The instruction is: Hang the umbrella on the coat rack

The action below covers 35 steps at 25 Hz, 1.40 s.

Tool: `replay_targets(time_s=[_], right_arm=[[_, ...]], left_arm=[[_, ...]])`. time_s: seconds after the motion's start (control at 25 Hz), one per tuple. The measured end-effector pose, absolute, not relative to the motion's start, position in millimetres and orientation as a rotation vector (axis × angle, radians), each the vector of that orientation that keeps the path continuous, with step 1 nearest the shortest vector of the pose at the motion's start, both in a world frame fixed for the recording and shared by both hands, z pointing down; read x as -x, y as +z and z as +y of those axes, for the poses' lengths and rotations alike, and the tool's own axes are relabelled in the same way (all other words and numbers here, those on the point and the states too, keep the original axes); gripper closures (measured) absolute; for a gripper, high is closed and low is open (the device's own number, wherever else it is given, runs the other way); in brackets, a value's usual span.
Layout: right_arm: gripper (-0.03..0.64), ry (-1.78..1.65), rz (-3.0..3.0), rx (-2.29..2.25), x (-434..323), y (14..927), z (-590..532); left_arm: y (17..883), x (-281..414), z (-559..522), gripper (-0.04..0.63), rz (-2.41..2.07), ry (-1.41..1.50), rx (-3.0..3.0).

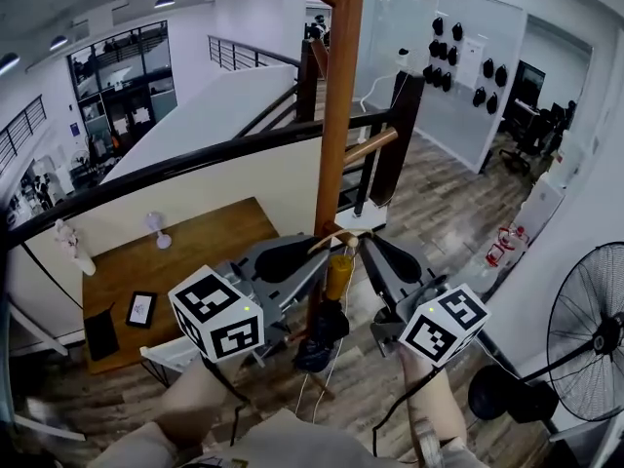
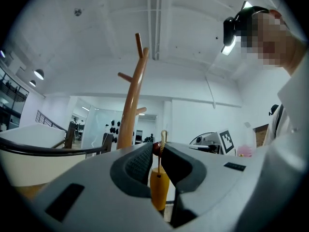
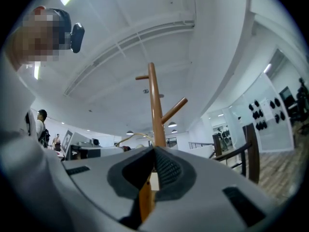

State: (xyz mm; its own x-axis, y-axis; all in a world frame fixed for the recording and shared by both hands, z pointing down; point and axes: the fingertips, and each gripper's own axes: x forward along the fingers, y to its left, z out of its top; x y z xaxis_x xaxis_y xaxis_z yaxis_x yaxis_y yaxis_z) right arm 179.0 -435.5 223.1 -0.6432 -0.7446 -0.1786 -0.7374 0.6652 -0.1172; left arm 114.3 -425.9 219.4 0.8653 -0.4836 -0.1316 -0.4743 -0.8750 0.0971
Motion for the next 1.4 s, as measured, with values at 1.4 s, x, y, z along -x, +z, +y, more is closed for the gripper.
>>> replay_targets(time_s=[1.4], right_arm=[[0.597, -0.291, 2.763, 1.228, -144, 316, -481]], left_arm=[[315, -113, -482, 0.512, -1.028, 0.079, -2.921]])
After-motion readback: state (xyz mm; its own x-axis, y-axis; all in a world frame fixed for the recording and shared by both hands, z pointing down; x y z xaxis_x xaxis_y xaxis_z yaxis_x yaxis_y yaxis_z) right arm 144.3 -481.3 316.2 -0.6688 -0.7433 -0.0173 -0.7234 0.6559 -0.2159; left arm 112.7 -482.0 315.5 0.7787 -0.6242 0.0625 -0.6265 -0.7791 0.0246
